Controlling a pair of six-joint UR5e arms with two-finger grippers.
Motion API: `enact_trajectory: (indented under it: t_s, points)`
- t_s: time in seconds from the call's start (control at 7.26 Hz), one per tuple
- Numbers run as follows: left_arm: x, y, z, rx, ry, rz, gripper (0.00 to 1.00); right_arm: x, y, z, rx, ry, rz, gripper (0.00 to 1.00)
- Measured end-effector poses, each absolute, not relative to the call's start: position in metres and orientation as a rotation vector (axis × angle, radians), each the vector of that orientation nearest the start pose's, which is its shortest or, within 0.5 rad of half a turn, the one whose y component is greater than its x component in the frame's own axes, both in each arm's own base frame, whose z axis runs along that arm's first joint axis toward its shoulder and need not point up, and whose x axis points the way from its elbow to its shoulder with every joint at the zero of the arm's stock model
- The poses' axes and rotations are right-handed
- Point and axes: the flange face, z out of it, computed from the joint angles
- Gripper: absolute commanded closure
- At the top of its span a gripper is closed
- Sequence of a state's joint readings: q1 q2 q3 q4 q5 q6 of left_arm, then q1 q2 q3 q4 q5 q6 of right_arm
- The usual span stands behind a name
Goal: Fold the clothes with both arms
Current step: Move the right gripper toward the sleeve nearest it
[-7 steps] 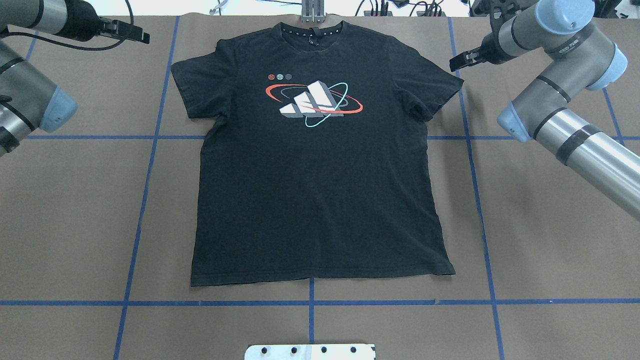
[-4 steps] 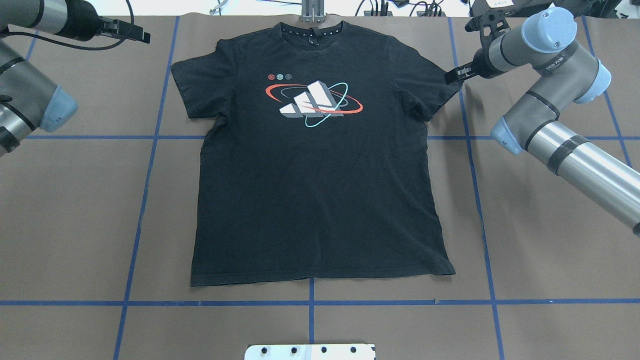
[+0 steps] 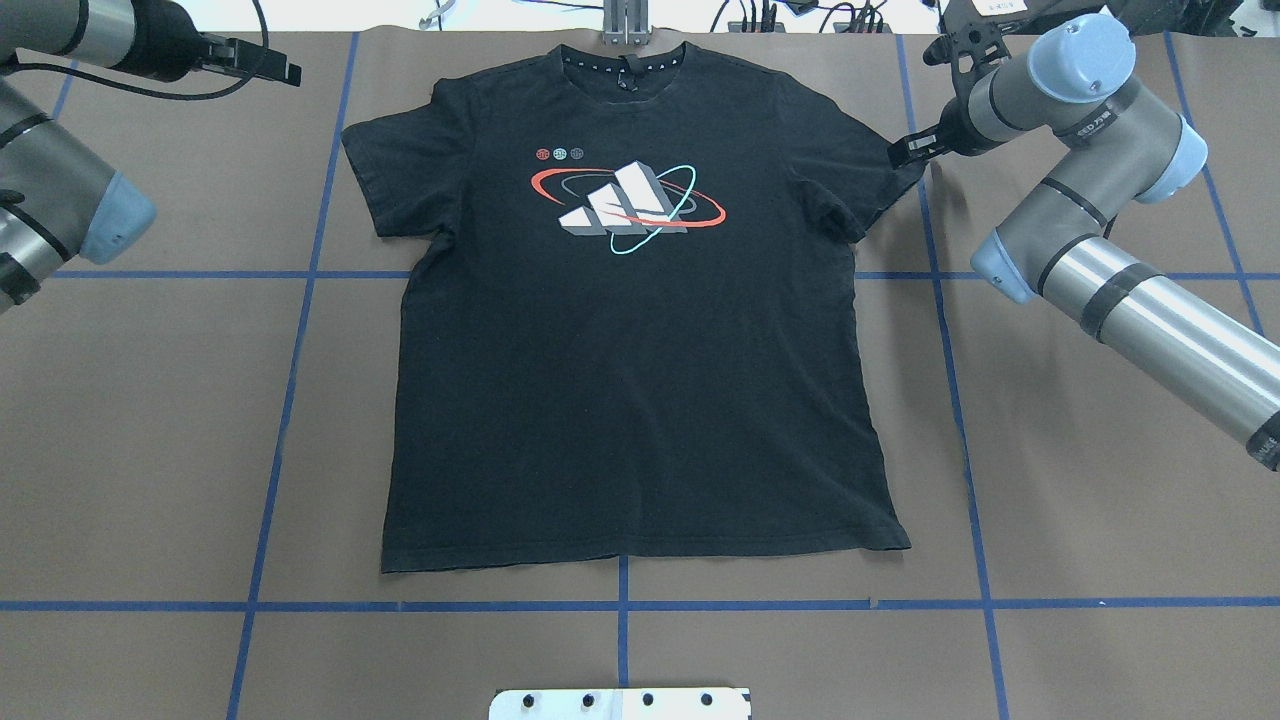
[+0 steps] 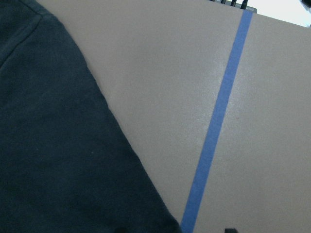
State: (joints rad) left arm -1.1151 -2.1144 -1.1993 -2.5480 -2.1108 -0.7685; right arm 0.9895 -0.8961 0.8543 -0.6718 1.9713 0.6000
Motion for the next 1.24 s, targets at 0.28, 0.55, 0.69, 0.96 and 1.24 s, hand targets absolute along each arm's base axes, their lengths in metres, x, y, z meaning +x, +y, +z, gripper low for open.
enact_trajectory:
  t_s: [0.28, 0.55, 0.69, 0.96, 1.24]
  points:
    - [0.2452, -0.6870, 0.4033, 0.638, 1.030, 0.036, 0.01, -0.3567, -0.7148, 0.4945, 0.493, -0.782, -0.154, 0.35]
    - [0.2452, -0.6870, 0.4033, 0.638, 1.030, 0.036, 0.01, -0.3574, -0.7147, 0.4940, 0.492, -0.784, -0.156, 0.35]
    - [0.2452, -0.6869, 0.4030, 0.639, 1.031, 0.036, 0.01, -0.3577, -0.7143, 0.4941, 0.490, -0.786, -0.157, 0.37]
    - [0.2451, -0.6866, 0.4019, 0.639, 1.033, 0.035, 0.01, -0.3586, -0.7133, 0.4943, 0.487, -0.790, -0.160, 0.47]
    - [0.2450, -0.6864, 0.4012, 0.640, 1.034, 0.036, 0.01, -0.3582, -0.7128, 0.4950, 0.486, -0.791, -0.159, 0.52]
